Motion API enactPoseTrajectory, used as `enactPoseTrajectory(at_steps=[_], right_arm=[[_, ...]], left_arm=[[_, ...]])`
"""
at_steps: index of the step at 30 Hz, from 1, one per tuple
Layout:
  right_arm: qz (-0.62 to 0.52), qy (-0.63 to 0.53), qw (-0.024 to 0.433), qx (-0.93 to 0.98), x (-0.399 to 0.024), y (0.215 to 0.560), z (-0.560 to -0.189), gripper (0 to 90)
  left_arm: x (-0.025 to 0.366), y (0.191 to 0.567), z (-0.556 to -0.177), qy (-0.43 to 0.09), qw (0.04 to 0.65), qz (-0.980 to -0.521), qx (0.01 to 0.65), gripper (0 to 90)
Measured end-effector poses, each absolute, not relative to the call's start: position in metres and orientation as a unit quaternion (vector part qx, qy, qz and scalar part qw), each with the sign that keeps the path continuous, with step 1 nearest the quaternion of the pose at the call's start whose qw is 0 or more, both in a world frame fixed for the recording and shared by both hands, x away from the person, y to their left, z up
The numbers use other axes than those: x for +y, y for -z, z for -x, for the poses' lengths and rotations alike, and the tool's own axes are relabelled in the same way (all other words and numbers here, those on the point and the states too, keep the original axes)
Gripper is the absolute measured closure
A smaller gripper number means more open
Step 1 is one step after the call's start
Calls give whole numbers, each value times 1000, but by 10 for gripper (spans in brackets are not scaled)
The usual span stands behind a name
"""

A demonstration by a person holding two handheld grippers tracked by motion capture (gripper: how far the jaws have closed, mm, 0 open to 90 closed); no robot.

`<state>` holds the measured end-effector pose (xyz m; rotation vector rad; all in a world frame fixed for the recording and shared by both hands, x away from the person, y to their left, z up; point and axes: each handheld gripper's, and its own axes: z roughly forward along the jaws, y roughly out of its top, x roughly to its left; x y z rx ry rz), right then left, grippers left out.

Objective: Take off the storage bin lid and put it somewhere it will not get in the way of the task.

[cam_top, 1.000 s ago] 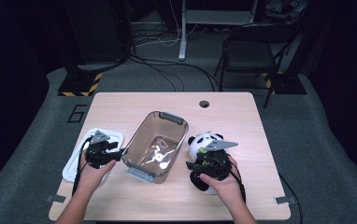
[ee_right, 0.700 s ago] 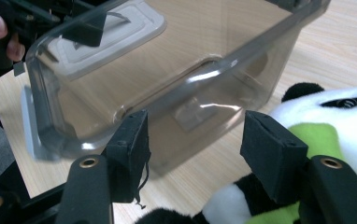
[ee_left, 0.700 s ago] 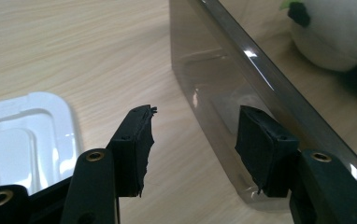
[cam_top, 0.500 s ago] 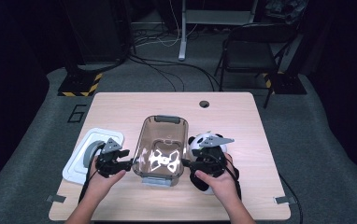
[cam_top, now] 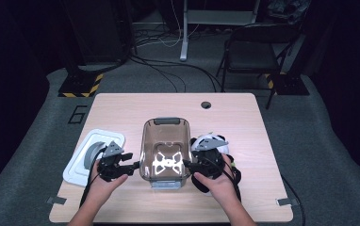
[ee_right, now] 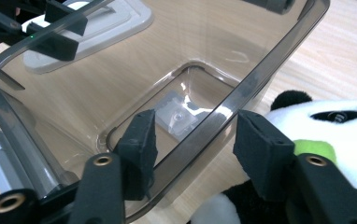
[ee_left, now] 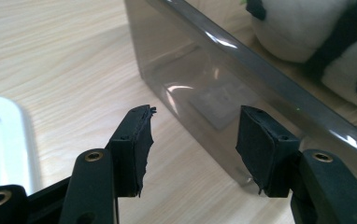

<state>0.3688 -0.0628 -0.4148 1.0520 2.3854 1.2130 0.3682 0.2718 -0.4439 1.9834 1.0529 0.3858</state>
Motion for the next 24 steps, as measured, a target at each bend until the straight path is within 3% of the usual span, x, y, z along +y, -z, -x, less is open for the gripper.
enactPoseTrajectory(at_steps=[14, 22, 24], right_arm=[[-334, -434, 138, 825, -58, 414, -369, 673], [-313, -449, 125, 828, -59, 414, -371, 719], [-316, -452, 113, 827, -61, 413, -372, 676]], left_arm=[[304, 420, -363, -184, 449, -751, 447, 442], [304, 418, -362, -186, 451, -751, 445, 438], [304, 417, -363, -186, 451, -751, 444, 437]])
